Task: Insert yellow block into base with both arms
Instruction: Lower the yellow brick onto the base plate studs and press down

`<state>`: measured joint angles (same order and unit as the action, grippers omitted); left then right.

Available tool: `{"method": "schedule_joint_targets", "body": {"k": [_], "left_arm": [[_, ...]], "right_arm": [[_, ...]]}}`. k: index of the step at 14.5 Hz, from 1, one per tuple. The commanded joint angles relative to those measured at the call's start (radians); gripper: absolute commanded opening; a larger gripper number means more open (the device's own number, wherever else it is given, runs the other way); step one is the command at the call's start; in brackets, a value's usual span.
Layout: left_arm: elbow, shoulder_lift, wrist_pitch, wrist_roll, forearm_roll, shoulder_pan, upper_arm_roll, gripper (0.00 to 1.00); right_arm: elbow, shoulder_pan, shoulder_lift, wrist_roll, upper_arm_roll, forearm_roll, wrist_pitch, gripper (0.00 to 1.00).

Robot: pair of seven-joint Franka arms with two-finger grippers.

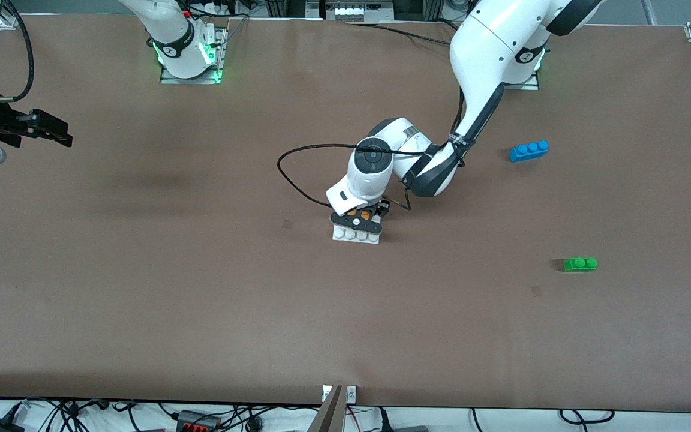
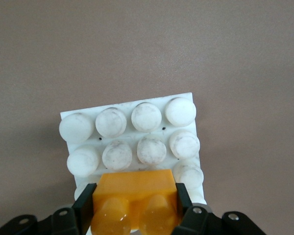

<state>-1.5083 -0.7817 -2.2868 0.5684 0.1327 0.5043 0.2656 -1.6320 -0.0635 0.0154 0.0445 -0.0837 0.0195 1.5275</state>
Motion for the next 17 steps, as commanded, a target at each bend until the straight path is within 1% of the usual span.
{"method": "schedule_joint_targets", "body": {"k": [1,14,15,16,17], "left_arm": [[-0.004,-0.007,-0.017,-0.025,-0.018,-0.015,-0.005,0.21],[-0.038,0.002,-0.022,-0.054,-0.012,-0.024,-0.005,0.22],[-0.038,0.002,-0.022,-0.053,-0.019,-0.024,-0.005,0.28],[-0.038,0.002,-0.022,-0.051,-0.021,-0.024,-0.005,0.42],[-0.038,0.004,-0.02,-0.053,-0.021,-0.032,-0.003,0.48]], "right_arm": [[0.015,0.005,0.0,0.006,0.002,0.01,-0.02,1.0],[0.014,0.008,0.0,0.006,0.002,0.008,-0.023,1.0],[0.015,0.008,0.0,0.006,0.002,0.007,-0.023,1.0],[0.014,0.008,0.0,0.006,0.002,0.007,-0.024,1.0],[0.014,0.008,0.0,0.006,0.002,0.007,-0.024,1.0]]}}
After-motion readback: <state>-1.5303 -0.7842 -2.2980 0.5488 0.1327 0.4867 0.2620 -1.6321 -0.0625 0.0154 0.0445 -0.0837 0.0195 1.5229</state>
